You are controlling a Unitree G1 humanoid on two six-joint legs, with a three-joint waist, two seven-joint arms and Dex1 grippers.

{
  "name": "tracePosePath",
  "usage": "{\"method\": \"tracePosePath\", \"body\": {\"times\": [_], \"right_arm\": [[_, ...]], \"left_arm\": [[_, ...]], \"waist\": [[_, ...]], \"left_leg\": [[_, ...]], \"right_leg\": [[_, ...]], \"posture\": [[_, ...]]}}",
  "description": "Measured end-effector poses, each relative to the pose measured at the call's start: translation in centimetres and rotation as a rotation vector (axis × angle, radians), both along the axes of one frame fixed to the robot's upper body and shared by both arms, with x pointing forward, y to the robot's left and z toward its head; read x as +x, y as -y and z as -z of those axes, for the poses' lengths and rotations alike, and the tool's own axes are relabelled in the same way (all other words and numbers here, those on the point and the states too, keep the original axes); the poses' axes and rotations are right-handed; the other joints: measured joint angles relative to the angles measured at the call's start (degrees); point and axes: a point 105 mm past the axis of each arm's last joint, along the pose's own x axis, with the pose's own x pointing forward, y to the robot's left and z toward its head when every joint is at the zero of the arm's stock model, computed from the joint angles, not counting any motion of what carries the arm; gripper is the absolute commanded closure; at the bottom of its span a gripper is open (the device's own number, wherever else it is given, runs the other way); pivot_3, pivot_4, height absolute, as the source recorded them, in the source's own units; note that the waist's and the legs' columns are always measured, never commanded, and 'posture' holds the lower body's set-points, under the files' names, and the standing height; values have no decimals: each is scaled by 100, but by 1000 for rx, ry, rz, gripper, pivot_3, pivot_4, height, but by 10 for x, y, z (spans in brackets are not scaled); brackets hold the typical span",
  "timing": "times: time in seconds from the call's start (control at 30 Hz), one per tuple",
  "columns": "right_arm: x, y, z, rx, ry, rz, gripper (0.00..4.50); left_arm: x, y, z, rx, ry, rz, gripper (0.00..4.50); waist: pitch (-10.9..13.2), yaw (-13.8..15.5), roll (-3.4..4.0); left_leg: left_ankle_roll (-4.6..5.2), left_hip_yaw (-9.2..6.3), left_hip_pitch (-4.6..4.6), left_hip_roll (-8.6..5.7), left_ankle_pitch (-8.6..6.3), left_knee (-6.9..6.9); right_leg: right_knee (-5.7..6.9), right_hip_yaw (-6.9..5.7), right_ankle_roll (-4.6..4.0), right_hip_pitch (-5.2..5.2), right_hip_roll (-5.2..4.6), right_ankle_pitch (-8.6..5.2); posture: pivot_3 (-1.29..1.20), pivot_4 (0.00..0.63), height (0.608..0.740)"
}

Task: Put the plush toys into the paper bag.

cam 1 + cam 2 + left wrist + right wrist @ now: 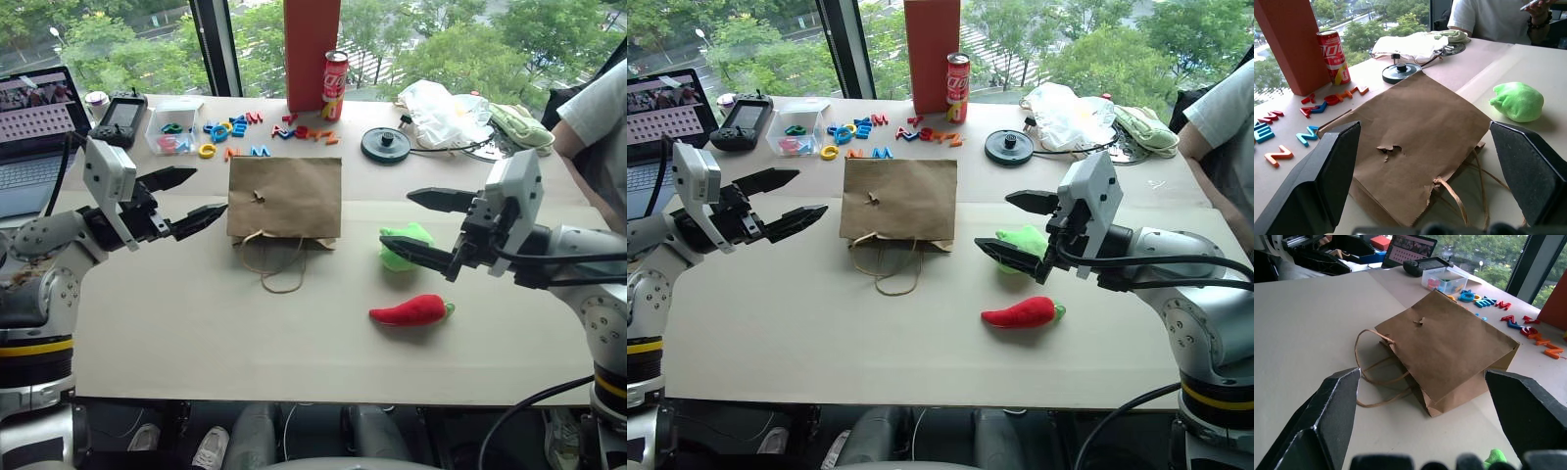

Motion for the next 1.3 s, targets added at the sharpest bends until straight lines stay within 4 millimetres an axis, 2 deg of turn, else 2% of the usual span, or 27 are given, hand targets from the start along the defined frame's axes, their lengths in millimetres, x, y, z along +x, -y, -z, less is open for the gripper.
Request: {"method": "tracePosePath", "body": {"times": [0.17, 0.23, 0.33, 0.4, 0.6, 0.8, 0.93, 1.03, 1.3], "right_arm": [[2, 4, 6, -15, -13, 30, 27], [2, 5, 8, -20, -19, 41, 27], [3, 6, 9, -20, -19, 49, 27], [3, 6, 9, -20, -17, 54, 27], [1, 3, 6, -23, 2, 61, 27], [-2, 1, 7, -20, -4, 74, 27], [-3, 2, 7, -14, -4, 90, 27], [-3, 2, 6, -15, 3, 104, 0], [-3, 4, 11, -12, -12, 132, 0]], "left_arm": [[3, -4, 8, 40, 4, 0, 0], [9, -7, 21, 120, 10, -13, 0], [20, -10, 58, 353, 35, -16, 0], [26, -8, 70, 420, 58, -3, 0], [48, 10, 72, 646, 302, 35, 0], [58, 50, 91, 659, 416, 119, 0], [61, 60, 96, 637, 424, 138, 0], [63, 61, 92, 635, 438, 142, 663], [63, 59, 100, 639, 399, 170, 3599]], "waist": [[0, 8, 0], [0, 15, 0], [0, 27, 0], [0, 46, 0], [0, 72, 0], [-1, 73, -1], [-1, 39, -1], [-1, 38, -1], [-1, 61, -1]], "left_leg": [[0, 1, 1, -1, 0, 0], [0, 7, 2, -2, 0, 0], [0, 24, 1, -2, 0, 0], [0, 27, -5, -2, 0, 0], [11, 26, -9, -3, -6, 1], [12, 27, -13, -4, -7, 5], [13, 21, -11, -1, -7, 5], [13, 16, -10, -1, -7, 5], [13, 16, -12, -2, -7, 8]], "right_leg": [[0, 0, 0, 0, 0, 0], [0, 0, 0, 0, 0, 0], [-1, -1, -2, -1, 0, 0], [-3, -2, -2, -4, -1, 0], [-7, -2, -2, -3, -3, 1], [-6, -2, -1, -4, -4, 1], [-3, -1, -1, -6, 1, 1], [-3, -2, -1, -5, 1, 1], [-4, -3, 0, -3, -1, 1]], "posture": [[0, 150, 739], [0, 150, 739], [0, 150, 739], [0, 150, 739], [0, 150, 739], [0, 150, 739], [0, 150, 739], [0, 150, 739], [0, 150, 739]]}}
